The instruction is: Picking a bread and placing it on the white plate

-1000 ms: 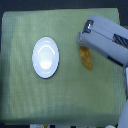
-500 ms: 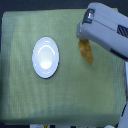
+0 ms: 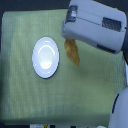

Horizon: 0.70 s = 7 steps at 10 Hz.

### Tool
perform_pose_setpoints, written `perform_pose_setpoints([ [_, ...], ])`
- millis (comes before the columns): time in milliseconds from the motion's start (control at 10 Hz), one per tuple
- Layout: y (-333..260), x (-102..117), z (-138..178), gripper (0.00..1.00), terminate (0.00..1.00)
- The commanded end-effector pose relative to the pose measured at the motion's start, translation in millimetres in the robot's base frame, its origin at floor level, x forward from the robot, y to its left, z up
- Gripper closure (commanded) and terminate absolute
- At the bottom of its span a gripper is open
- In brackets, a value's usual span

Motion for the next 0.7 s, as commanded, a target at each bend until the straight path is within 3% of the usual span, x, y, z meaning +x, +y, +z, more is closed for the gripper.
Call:
perform_pose_setpoints([
  [0, 129.1, 1.0, -20.8, 1.0, 0.0],
  [600, 191.8, -11.5, -58.9, 1.0, 0.0],
])
